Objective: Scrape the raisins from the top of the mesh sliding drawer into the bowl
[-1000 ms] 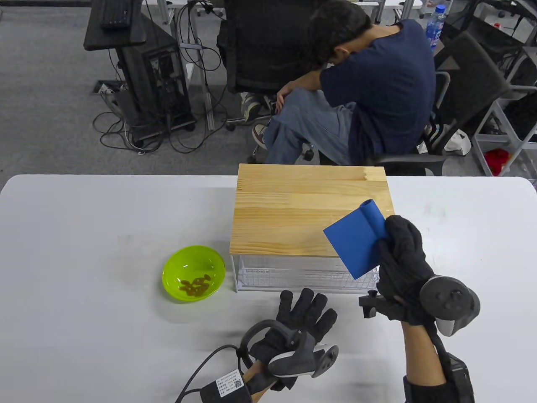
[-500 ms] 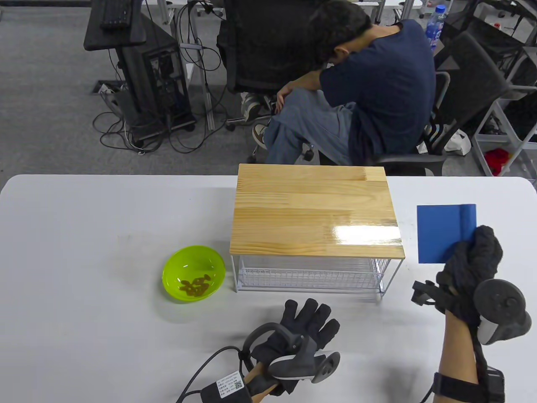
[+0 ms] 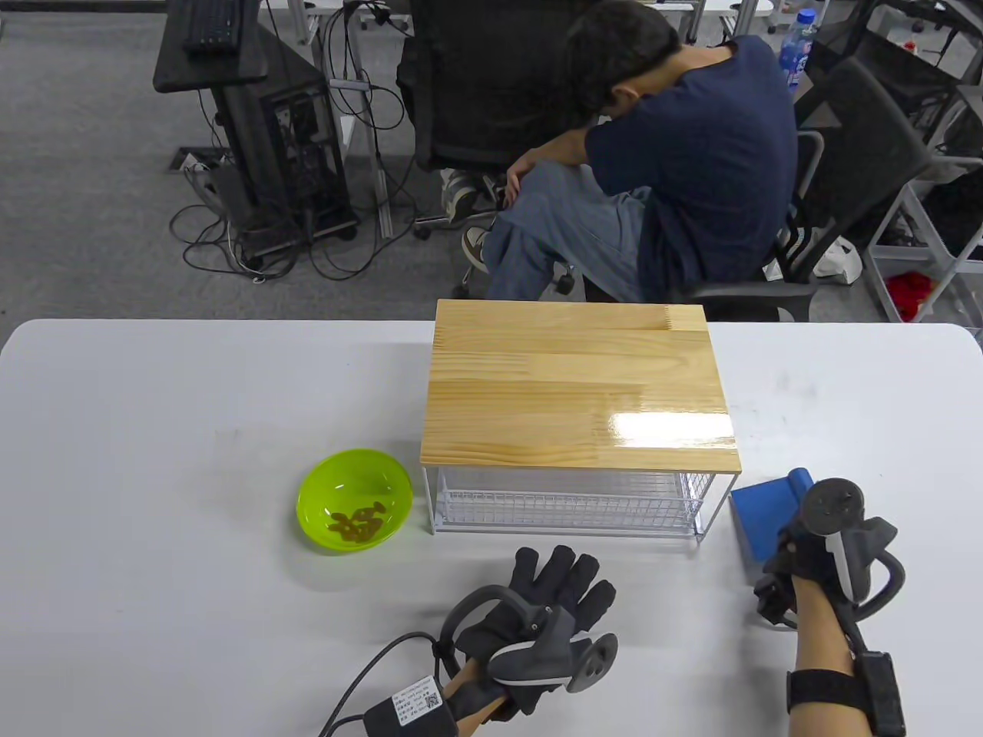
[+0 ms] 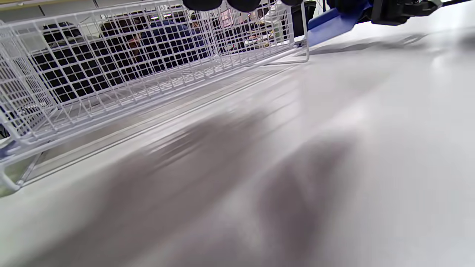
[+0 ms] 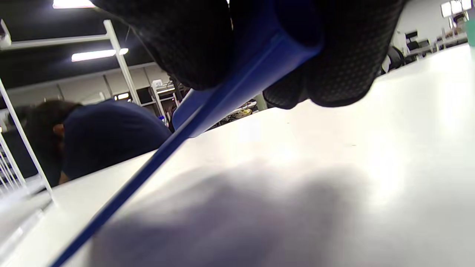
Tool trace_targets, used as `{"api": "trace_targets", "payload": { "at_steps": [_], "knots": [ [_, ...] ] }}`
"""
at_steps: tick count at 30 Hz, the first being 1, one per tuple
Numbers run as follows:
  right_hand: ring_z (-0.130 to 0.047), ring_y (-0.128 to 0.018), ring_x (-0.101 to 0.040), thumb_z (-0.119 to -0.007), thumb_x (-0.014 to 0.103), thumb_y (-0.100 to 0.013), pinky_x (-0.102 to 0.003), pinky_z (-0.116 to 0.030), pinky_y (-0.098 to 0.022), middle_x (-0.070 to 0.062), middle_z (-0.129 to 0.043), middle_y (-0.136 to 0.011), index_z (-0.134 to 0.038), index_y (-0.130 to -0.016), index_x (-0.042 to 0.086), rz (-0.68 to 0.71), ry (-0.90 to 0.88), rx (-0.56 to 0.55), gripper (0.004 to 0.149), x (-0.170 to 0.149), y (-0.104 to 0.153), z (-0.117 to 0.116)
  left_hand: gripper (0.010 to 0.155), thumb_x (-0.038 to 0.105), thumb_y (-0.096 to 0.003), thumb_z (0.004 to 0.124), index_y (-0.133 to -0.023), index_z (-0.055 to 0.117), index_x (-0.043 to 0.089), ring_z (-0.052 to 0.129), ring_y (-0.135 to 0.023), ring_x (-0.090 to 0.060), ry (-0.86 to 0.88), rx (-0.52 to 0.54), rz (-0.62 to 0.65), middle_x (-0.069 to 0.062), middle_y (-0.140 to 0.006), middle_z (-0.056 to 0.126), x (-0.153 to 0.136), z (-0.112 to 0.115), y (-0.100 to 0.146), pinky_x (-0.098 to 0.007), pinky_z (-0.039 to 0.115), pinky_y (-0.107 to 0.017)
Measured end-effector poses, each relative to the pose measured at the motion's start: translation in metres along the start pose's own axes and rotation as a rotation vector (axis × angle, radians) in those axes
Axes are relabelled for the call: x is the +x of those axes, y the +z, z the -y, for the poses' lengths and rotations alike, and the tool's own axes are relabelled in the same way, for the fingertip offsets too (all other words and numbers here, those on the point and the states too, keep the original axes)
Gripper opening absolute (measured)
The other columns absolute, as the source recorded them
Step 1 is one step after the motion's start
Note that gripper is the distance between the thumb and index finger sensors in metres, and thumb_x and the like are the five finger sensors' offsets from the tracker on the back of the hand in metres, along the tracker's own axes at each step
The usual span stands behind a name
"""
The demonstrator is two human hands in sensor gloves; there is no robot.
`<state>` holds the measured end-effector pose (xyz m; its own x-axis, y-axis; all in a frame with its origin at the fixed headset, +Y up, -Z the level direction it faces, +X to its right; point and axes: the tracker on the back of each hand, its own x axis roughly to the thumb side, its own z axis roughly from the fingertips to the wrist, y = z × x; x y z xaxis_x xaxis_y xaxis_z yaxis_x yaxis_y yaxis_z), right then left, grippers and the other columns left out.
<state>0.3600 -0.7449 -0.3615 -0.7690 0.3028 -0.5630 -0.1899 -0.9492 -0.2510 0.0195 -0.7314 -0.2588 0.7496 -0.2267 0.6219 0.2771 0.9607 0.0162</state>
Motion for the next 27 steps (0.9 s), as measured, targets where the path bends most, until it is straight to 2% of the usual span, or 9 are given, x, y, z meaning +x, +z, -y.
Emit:
{"api": "trace_targets", "payload": {
  "at_steps": [8, 15, 19, 22, 24, 25, 27],
  "knots": [
    [-0.086, -0.08, -0.05, -0.078, 0.016, -0.055, -0.062, -0.075, -0.054, -0.025, -0.066, -0.1, -0.064, -0.102, 0.006, 0.004, 0.132, 0.078, 0.051, -0.005, -0.005, -0.012, 0.073, 0.064, -0.0502, 0.053, -0.116, 0.034, 0.039, 0.044, -0.123, -0.033, 0.017, 0.002, -0.003, 0.001, -0.128, 0.036, -0.002, -0.001, 0.001, -0.062, 0.043, -0.084],
    [-0.09, -0.08, -0.046, -0.083, 0.018, -0.052, -0.06, -0.075, -0.055, -0.021, -0.071, -0.098, -0.067, -0.1, 0.007, 0.032, 0.287, 0.062, 0.052, -0.001, -0.004, -0.02, 0.073, 0.064, -0.0503, 0.053, -0.116, 0.034, 0.039, 0.044, -0.123, -0.033, 0.033, -0.008, -0.036, 0.001, -0.128, 0.036, -0.012, 0.001, -0.001, -0.063, 0.043, -0.084],
    [-0.089, -0.08, -0.044, -0.084, 0.02, -0.052, -0.06, -0.075, -0.056, -0.02, -0.071, -0.098, -0.066, -0.1, 0.008, 0.029, 0.298, 0.061, 0.053, -0.002, -0.003, -0.021, 0.073, 0.064, -0.0503, 0.054, -0.116, 0.035, 0.039, 0.045, -0.123, -0.033, 0.054, 0.003, -0.06, 0.001, -0.128, 0.037, -0.018, 0.0, 0.0, -0.063, 0.043, -0.083],
    [-0.083, -0.085, -0.048, -0.081, 0.024, -0.054, -0.063, -0.07, -0.059, -0.021, -0.065, -0.102, -0.062, -0.104, 0.009, 0.037, 0.208, 0.041, 0.055, -0.001, -0.001, -0.008, 0.073, 0.064, -0.0502, 0.054, -0.116, 0.035, 0.039, 0.046, -0.122, -0.033, 0.073, 0.028, -0.085, 0.001, -0.128, 0.038, -0.025, -0.001, 0.002, -0.063, 0.044, -0.083],
    [-0.076, -0.09, -0.051, -0.079, 0.025, -0.055, -0.066, -0.065, -0.061, -0.021, -0.059, -0.106, -0.058, -0.106, 0.011, 0.104, 0.071, -0.035, 0.057, 0.005, 0.003, 0.011, 0.071, 0.063, -0.05, 0.055, -0.115, 0.04, 0.039, 0.051, -0.122, -0.032, 0.101, 0.093, -0.097, 0.002, -0.127, 0.043, -0.031, -0.002, 0.003, -0.062, 0.047, -0.083],
    [-0.072, -0.092, -0.052, -0.079, 0.027, -0.055, -0.067, -0.063, -0.062, -0.022, -0.056, -0.107, -0.057, -0.106, 0.011, 0.145, 0.016, -0.113, 0.058, 0.011, 0.007, 0.025, 0.07, 0.063, -0.0499, 0.055, -0.115, 0.041, 0.039, 0.053, -0.121, -0.031, 0.13, 0.119, -0.103, 0.002, -0.126, 0.045, -0.034, -0.002, 0.003, -0.062, 0.048, -0.083],
    [-0.063, -0.098, -0.054, -0.076, 0.033, -0.056, -0.069, -0.058, -0.064, -0.022, -0.049, -0.11, -0.052, -0.109, 0.011, 0.236, -0.031, -0.219, 0.062, 0.025, 0.019, 0.05, 0.07, 0.062, -0.05, 0.056, -0.114, 0.042, 0.039, 0.054, -0.121, -0.032, 0.164, 0.142, -0.119, 0.003, -0.126, 0.047, -0.039, -0.002, 0.003, -0.062, 0.048, -0.083]
  ]
}}
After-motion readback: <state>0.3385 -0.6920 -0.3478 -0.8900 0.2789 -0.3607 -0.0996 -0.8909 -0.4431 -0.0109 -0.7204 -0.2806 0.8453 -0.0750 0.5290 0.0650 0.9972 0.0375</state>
